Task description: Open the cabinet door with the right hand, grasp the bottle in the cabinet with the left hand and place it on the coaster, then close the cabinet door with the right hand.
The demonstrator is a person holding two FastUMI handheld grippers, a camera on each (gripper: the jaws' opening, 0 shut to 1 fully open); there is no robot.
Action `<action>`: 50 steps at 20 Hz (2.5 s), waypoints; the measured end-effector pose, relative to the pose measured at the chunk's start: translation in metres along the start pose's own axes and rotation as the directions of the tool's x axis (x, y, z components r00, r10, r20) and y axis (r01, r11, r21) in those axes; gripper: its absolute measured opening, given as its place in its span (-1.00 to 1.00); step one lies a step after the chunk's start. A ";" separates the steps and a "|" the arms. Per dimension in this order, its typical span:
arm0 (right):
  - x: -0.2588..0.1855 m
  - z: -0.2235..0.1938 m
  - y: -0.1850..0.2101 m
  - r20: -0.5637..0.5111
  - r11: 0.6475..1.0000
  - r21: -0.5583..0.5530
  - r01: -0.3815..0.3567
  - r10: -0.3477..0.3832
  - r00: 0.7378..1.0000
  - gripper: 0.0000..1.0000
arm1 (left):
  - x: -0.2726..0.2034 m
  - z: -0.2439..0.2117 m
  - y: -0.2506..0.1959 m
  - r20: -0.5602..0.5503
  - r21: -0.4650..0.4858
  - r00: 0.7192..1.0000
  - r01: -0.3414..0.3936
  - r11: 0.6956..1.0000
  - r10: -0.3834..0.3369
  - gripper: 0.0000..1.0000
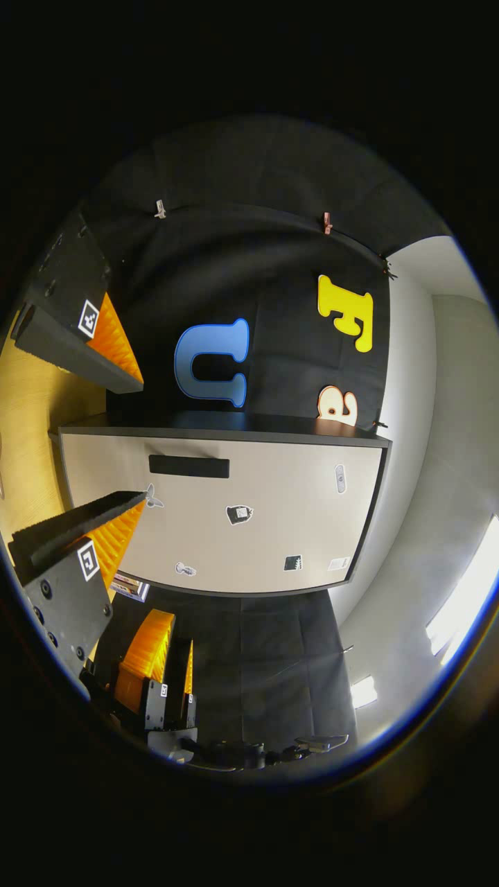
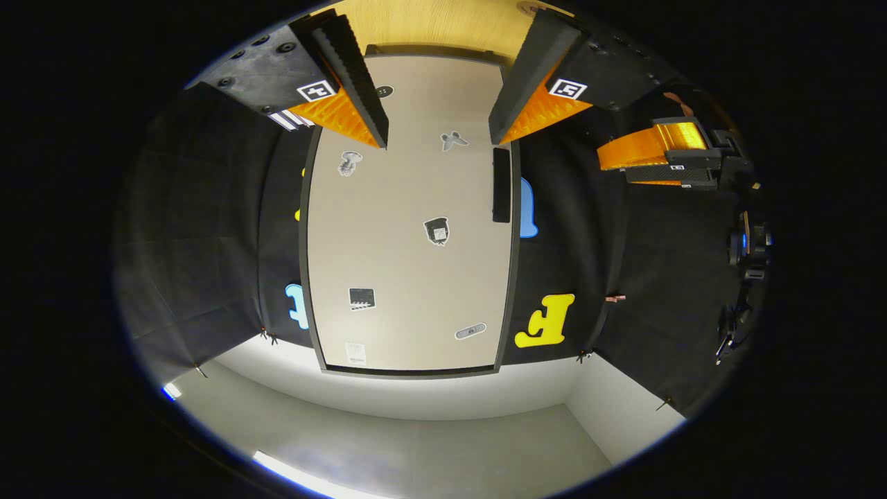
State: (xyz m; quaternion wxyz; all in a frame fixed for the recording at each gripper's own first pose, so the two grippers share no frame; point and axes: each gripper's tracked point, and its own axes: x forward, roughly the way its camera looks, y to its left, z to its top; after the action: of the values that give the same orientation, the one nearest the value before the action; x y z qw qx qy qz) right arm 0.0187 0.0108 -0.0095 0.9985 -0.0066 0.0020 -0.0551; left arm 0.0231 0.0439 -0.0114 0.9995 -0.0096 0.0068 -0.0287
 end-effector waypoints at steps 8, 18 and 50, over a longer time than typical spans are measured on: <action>0.009 -0.006 -0.006 -0.017 1.000 -0.009 0.017 -0.017 1.000 0.90 | 0.011 -0.006 0.009 -0.009 -0.015 1.000 -0.008 1.000 0.008 0.80; 0.026 -0.008 0.017 -0.012 1.000 0.005 -0.004 0.005 1.000 0.90 | 0.008 -0.004 0.024 -0.003 0.008 1.000 -0.011 1.000 0.012 0.80; 0.219 -0.052 0.093 -0.033 0.985 0.068 0.159 -0.157 0.987 0.66 | 0.006 -0.032 0.161 -0.056 -0.030 0.998 -0.009 1.000 0.007 0.80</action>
State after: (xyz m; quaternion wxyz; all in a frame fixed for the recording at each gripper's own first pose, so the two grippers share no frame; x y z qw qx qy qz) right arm 0.2460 0.0788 -0.0638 0.9905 0.0294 0.0135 -0.1340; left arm 0.0378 0.2034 -0.0469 0.9988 -0.0240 0.0351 -0.0248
